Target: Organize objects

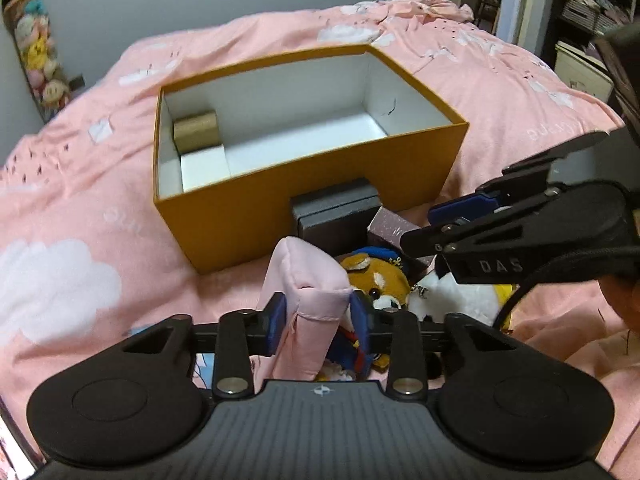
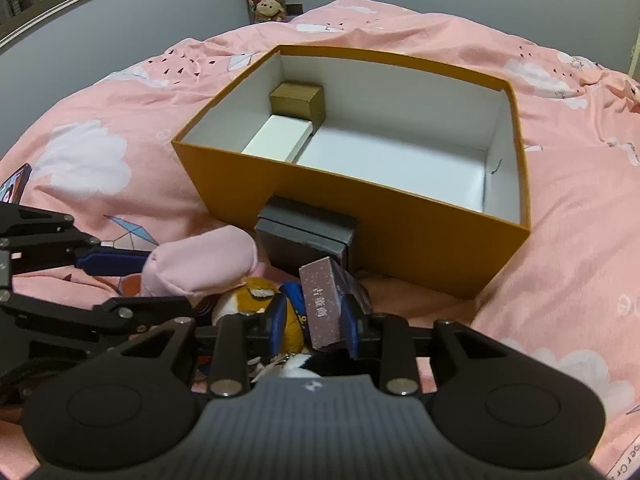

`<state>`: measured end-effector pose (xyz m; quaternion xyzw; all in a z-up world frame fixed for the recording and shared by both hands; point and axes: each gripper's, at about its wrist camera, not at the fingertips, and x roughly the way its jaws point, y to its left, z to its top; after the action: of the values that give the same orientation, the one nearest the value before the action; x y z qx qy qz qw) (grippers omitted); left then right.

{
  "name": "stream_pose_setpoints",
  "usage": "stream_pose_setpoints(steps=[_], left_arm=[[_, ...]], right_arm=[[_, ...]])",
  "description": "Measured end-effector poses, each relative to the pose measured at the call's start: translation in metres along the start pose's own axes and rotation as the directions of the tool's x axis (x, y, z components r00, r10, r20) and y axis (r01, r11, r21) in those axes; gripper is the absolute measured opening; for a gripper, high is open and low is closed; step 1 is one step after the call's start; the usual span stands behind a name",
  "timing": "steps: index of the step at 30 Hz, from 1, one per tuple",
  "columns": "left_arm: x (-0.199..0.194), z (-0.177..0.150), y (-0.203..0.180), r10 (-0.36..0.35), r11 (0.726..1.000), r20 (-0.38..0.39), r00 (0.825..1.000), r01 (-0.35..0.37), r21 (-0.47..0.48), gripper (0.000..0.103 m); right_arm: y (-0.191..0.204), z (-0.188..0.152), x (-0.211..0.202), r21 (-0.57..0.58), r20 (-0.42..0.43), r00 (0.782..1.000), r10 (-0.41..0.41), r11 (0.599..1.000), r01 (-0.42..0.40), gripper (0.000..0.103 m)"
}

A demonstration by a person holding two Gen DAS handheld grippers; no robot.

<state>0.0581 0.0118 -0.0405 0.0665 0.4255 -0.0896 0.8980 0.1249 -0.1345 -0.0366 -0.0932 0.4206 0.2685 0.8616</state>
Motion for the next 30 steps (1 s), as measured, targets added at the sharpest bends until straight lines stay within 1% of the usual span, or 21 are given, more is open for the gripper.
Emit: stream_pose_setpoints(steps=[3,5,7,9,12,13,15,16,18,19,22,23,28,30], left_arm=[[-0.010,0.002,-0.007,-0.005,0.999,0.043,0.999,0.003,0.046,0.033],[-0.018,0.005,-0.014,0.003,0.996,0.088,0.996,-0.010,0.089,0.032],[-0.028,0.008,-0.022,-0.002,0.990,0.149,0.989,-0.019,0.136,0.032],[-0.036,0.012,-0.030,-0.029,0.985,0.198,0.980,-0.006,0.174,0.032],[-0.033,0.015,-0.045,-0.050,0.968,0.227,0.973,-0.009,0.251,0.032],[-0.029,0.014,-0.049,-0.056,0.962,0.225,0.973,-0.007,0.272,0.032],[-0.020,0.011,-0.055,-0.081,0.953,0.193,0.978,0.019,0.303,0.032],[-0.018,0.009,-0.058,-0.085,0.947,0.186,0.979,0.021,0.321,0.032],[-0.015,0.004,-0.061,-0.090,0.938,0.166,0.982,0.028,0.345,0.033],[-0.014,0.003,-0.061,-0.104,0.939,0.147,0.984,0.048,0.342,0.033],[-0.011,0.002,-0.057,-0.158,0.945,0.078,0.984,0.127,0.303,0.035],[-0.011,0.001,-0.054,-0.168,0.948,0.070,0.983,0.141,0.286,0.035],[-0.013,0.000,-0.042,-0.199,0.962,0.049,0.979,0.185,0.203,0.044],[-0.016,-0.001,-0.036,-0.197,0.968,0.040,0.979,0.188,0.168,0.048]], right_arm=[[-0.003,0.001,-0.003,0.011,0.008,1.000,-0.019,1.000,0.019,0.032],[-0.006,0.001,-0.007,0.014,0.019,0.999,-0.036,0.999,0.036,0.032],[-0.008,0.002,-0.011,0.013,0.032,0.998,-0.056,0.998,0.055,0.032],[-0.010,0.003,-0.016,0.015,0.048,0.996,-0.076,0.997,0.076,0.032],[-0.015,0.003,-0.023,0.029,0.067,0.992,-0.103,0.994,0.101,0.032],[-0.017,0.003,-0.025,0.036,0.068,0.991,-0.116,0.993,0.114,0.032],[-0.023,0.001,-0.027,0.054,0.063,0.987,-0.147,0.988,0.144,0.032],[-0.026,-0.001,-0.028,0.065,0.059,0.986,-0.156,0.986,0.153,0.032],[-0.030,-0.004,-0.030,0.085,0.055,0.986,-0.158,0.985,0.153,0.032],[-0.031,-0.004,-0.031,0.093,0.057,0.986,-0.154,0.985,0.148,0.032],[-0.029,-0.003,-0.036,0.094,0.076,0.988,-0.135,0.987,0.128,0.032],[-0.028,-0.002,-0.038,0.090,0.086,0.989,-0.123,0.989,0.116,0.032],[-0.020,0.004,-0.043,0.070,0.122,0.991,-0.060,0.996,0.051,0.032],[-0.017,0.005,-0.043,0.069,0.123,0.991,-0.043,0.997,0.035,0.032]])
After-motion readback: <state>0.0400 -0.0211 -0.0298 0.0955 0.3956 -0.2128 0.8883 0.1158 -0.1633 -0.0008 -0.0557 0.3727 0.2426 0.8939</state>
